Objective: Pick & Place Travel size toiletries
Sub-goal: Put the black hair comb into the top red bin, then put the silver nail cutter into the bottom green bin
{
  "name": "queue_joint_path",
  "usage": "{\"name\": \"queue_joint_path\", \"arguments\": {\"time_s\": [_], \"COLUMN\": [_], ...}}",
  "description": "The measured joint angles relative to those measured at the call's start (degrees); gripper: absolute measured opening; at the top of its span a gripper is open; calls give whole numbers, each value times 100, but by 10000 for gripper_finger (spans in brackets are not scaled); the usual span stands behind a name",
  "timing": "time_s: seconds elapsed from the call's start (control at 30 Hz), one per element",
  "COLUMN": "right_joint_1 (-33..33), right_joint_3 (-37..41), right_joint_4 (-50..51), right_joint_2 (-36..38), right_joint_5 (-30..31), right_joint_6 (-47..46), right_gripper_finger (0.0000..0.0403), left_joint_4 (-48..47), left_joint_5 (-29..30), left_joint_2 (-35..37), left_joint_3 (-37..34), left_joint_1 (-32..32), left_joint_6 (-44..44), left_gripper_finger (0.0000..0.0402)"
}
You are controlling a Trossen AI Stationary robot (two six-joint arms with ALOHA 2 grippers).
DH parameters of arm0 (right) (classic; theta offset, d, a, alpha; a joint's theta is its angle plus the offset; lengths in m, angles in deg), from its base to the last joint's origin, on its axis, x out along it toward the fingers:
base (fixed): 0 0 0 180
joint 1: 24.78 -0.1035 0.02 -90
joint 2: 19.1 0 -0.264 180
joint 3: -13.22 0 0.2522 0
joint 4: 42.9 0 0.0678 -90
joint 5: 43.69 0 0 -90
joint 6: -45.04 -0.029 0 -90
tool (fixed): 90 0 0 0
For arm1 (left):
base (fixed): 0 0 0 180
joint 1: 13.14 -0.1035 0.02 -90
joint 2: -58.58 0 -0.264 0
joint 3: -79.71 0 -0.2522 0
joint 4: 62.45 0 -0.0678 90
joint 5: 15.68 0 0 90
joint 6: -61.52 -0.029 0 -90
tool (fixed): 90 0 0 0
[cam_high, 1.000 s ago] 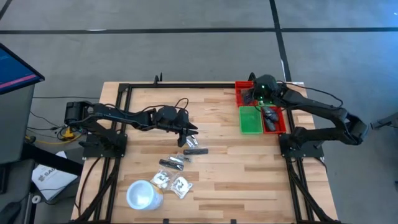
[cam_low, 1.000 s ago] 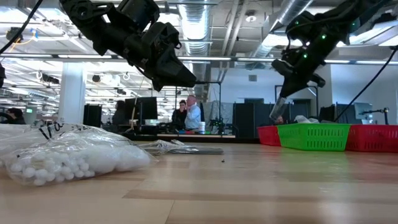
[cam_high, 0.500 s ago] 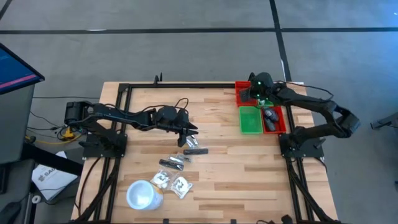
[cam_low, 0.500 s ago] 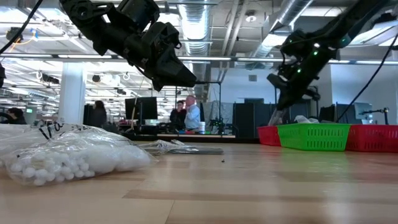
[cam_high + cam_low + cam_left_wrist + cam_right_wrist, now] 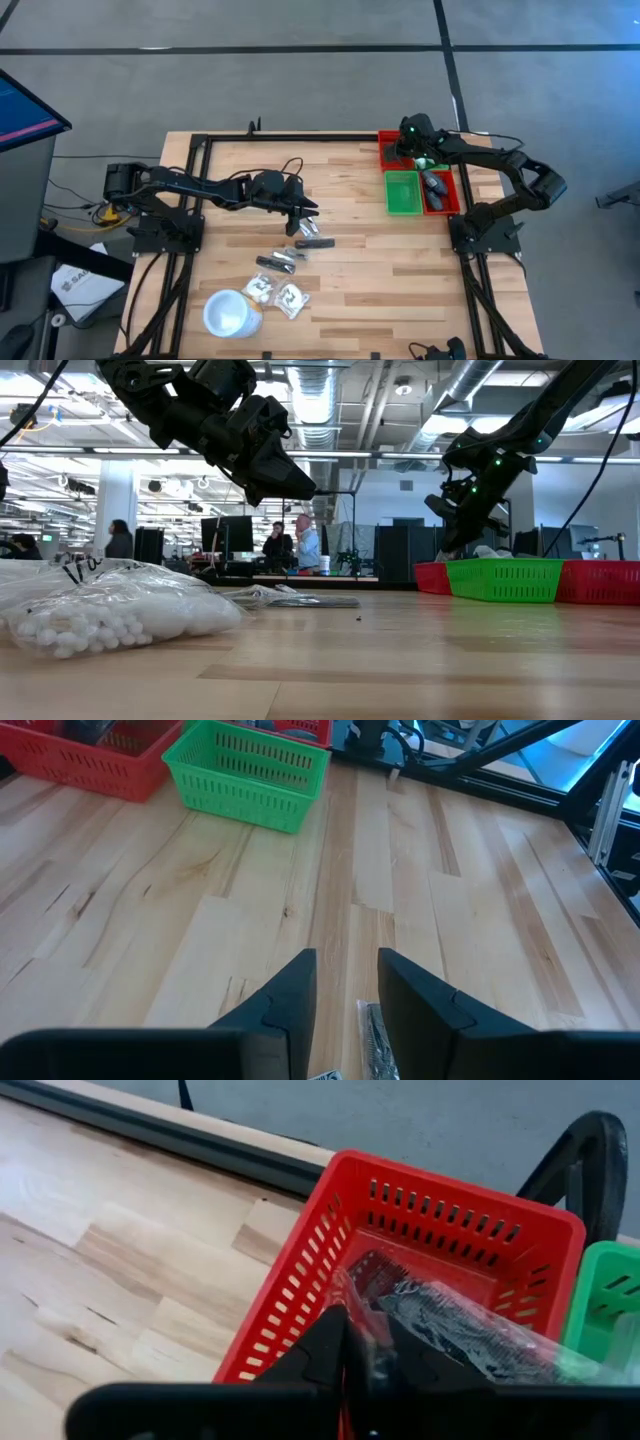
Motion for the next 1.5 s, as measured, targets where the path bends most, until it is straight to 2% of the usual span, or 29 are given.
{"name": "queue_joint_path", "arguments": {"time_s": [0.57, 0.93, 1.03, 1.3, 1.5], "right_joint_1": [-16, -61, -235, -1002, -1726], "right_joint_3": [0, 0, 0, 0, 0], "right_joint_4": [-120, 140, 123, 117, 38], "right_joint_2": [158, 306, 306, 413, 780], "right_joint_5": [7, 6, -24, -636, -650], "right_joint_6": [429, 576, 576, 591, 685], "right_gripper_finger": [55, 57, 57, 57, 57], "left_joint_4": [-1, -3, -5, -8, -7], "left_joint_5": [0, 0, 0, -54, -155], "left_joint_2": [1, 1, 1, 1, 1], "left_joint_3": [0, 0, 0, -263, -615], "left_joint_1": [0, -1, 0, 13, 111], "left_joint_6": [0, -2, 0, -2, -14], "left_gripper_finger": [99, 99, 99, 99, 99]}}
